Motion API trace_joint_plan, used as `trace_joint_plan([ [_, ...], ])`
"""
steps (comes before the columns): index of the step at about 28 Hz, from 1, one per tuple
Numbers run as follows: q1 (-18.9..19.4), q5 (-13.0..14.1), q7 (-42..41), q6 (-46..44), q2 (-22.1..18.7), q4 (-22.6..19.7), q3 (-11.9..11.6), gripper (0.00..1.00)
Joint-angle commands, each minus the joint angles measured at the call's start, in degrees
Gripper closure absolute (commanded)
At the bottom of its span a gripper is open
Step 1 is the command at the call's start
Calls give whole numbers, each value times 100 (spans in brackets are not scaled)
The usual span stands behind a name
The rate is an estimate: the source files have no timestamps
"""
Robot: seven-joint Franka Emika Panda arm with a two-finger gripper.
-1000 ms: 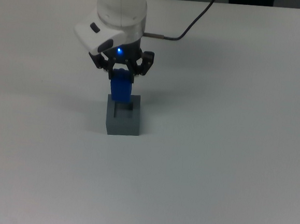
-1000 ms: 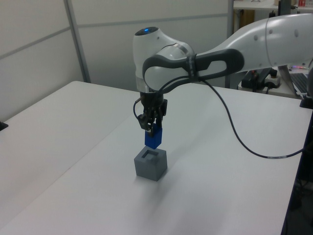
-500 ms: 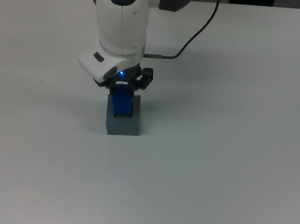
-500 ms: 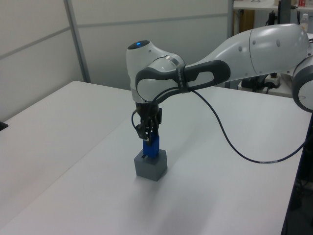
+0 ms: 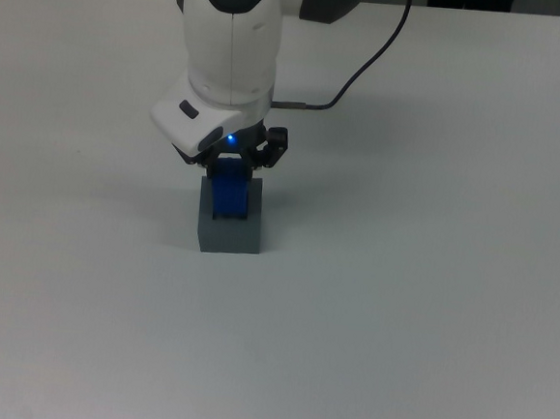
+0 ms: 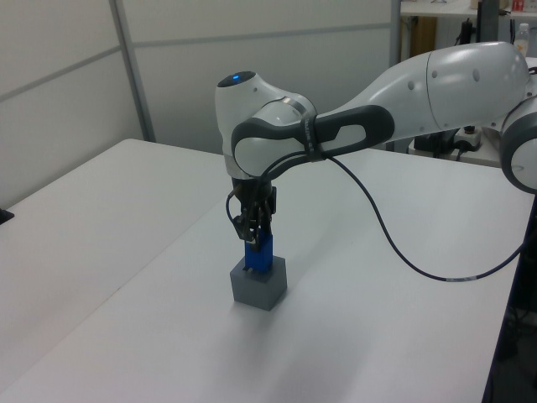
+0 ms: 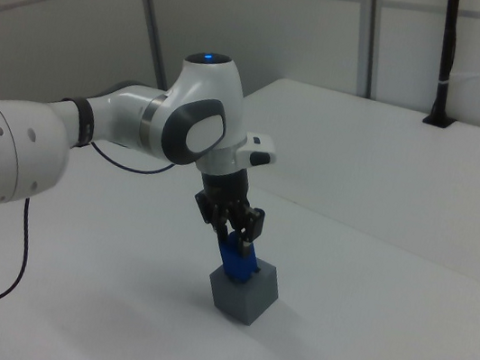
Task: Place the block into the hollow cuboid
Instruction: 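Lower the blue cube into the grey cuboid's square opening, then open the gripper to release the blue cube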
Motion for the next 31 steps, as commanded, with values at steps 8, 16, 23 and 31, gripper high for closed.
trace_joint_plan([
  [8, 44, -67, -85, -123, 173, 167, -37, 61],
  [16, 27, -67, -147, -80, 191, 175, -55, 61],
  [23, 18, -58, -94, 140, 279, 167, -46, 61],
  [31, 9, -67, -147, 140, 288, 167, -55, 58],
])
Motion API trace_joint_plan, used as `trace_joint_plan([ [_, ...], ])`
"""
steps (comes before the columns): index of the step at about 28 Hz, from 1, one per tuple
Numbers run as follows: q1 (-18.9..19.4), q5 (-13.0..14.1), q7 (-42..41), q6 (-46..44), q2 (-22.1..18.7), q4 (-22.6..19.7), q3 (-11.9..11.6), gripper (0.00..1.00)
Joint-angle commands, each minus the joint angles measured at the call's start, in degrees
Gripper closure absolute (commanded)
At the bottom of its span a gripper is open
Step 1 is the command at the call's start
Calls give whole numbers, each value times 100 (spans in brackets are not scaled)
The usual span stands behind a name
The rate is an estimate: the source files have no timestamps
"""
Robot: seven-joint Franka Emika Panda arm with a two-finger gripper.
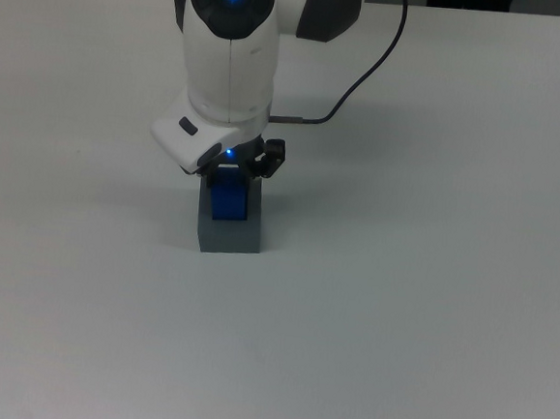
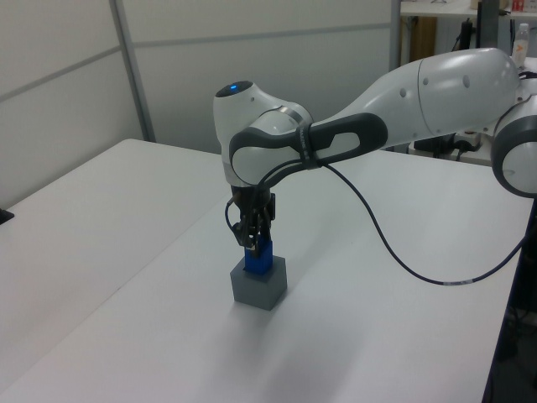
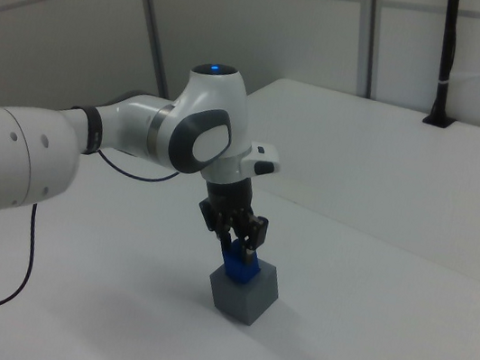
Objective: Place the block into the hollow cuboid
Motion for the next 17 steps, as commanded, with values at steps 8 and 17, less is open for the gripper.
trace_joint_plan([
  [8, 47, -38, -76, 47, 15, 127, -49, 0],
  [17, -67, 15, 160, -303, -853, -101, -58, 0],
])
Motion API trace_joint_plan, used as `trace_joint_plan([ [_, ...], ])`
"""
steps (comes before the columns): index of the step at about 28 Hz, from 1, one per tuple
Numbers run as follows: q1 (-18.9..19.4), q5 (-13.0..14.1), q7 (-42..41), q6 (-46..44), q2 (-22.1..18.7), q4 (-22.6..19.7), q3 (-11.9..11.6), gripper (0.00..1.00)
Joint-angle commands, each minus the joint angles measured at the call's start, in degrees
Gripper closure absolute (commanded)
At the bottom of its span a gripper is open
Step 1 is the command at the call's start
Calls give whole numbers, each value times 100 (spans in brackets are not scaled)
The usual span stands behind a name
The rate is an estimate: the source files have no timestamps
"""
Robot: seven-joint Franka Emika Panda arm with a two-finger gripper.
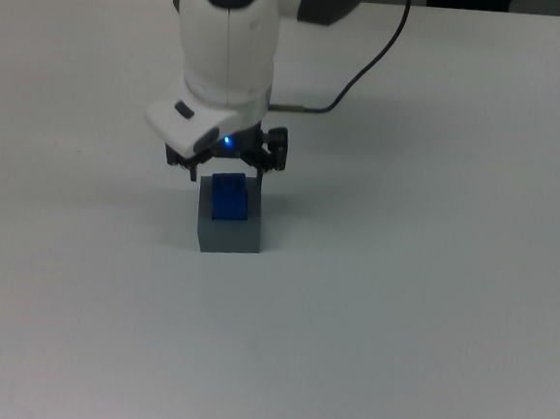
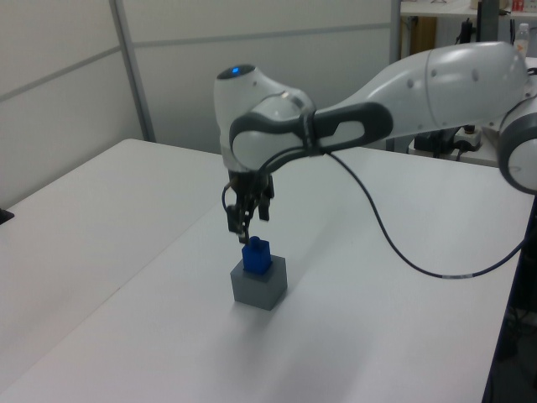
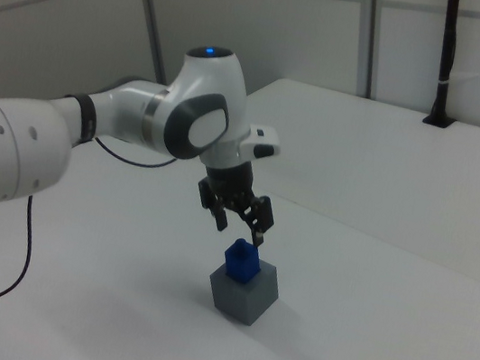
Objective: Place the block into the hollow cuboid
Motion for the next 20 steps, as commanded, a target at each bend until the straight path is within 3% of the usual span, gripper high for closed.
trace_joint_plan([
  [1, -82, 15, 183, -347, -723, -308, -46, 0],
  [8, -293, 15, 192, -1006, -1593, -650, -38, 0],
  [14, -416, 24, 192, -1042, -2499, -1353, -38, 0],
  [20, -425, 32, 201, -1077, -2667, -1504, -38, 0],
])
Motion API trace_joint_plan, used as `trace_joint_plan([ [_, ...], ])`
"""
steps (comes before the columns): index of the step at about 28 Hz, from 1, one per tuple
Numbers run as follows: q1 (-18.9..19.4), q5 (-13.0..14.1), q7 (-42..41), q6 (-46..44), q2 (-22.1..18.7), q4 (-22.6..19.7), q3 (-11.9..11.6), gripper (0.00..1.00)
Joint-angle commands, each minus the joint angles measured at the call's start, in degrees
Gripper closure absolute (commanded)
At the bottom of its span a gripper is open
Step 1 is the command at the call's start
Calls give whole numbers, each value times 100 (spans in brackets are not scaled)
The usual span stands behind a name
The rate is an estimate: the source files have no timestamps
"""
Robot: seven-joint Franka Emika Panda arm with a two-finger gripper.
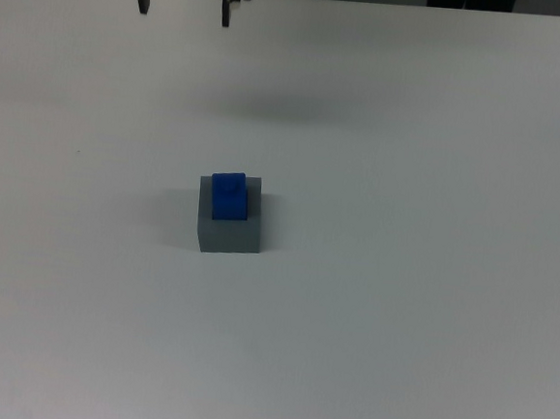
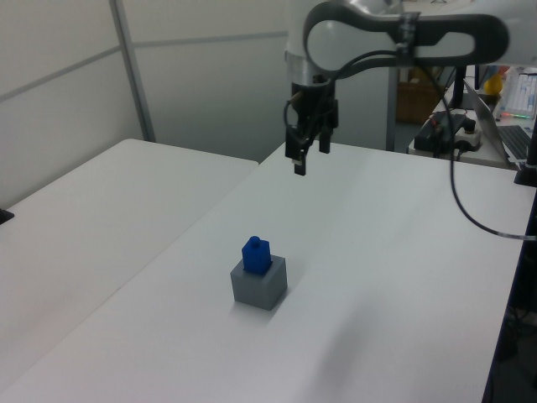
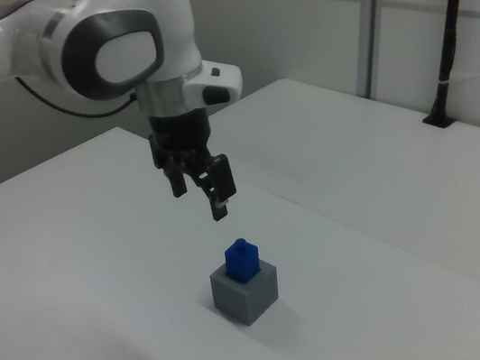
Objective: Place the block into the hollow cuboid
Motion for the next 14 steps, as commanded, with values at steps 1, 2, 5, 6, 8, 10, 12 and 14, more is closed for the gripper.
trace_joint_plan([
  [1, 1, 31, 103, 11, -244, -382, -6, 0],
  [2, -16, 57, 94, -24, -244, -374, -6, 0],
  [5, -43, 163, 77, -94, -244, -374, -6, 0],
  [6, -43, 215, 42, -121, -244, -382, -6, 0],
  [8, -43, 295, 6, -147, -244, -391, -6, 0],
  [10, -43, 295, 6, -147, -235, -391, -6, 0],
  [12, -43, 304, -11, -139, -200, -374, -6, 0],
  [14, -43, 304, -12, -139, -191, -365, -6, 0],
])
